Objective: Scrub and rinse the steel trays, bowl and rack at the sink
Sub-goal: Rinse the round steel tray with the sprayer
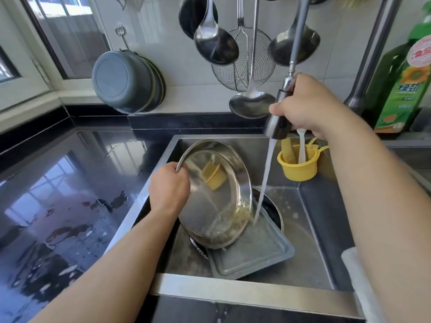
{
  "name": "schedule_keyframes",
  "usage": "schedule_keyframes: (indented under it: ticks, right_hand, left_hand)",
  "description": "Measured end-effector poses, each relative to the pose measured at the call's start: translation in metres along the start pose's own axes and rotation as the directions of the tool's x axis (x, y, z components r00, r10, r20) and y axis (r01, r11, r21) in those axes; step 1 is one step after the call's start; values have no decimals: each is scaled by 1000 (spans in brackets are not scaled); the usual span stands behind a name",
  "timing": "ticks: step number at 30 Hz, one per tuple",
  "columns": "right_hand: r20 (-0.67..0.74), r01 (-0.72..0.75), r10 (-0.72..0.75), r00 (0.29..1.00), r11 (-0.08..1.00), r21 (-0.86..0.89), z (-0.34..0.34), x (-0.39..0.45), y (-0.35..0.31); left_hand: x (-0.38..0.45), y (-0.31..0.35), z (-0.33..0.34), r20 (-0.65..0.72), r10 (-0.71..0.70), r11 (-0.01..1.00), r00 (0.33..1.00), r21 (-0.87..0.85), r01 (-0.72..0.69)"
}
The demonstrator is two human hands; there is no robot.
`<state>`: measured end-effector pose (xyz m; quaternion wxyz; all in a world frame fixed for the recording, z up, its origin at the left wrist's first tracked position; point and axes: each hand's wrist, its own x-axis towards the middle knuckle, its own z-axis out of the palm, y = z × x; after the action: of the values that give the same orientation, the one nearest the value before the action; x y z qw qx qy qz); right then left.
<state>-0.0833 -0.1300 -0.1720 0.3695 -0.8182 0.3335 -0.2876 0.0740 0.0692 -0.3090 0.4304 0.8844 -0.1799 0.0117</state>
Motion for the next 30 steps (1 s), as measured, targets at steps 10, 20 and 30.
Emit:
schedule_keyframes:
  ticks: [10,20,30]
  right_hand:
    - [-122,54,-57,991,998,-29,17,0,3]
    - [-133,59,-62,989,998,-24,19,-1,3]
    - [-81,33,-30,996,999,37,13,1,3]
  left_hand:
    - [-4,9,-4,-105,39,984,994,-169,-56]
    - [1,2,0,-267,388,899,882,-101,-426]
    - [10,-2,3,-241,213,920,947,-277,-278]
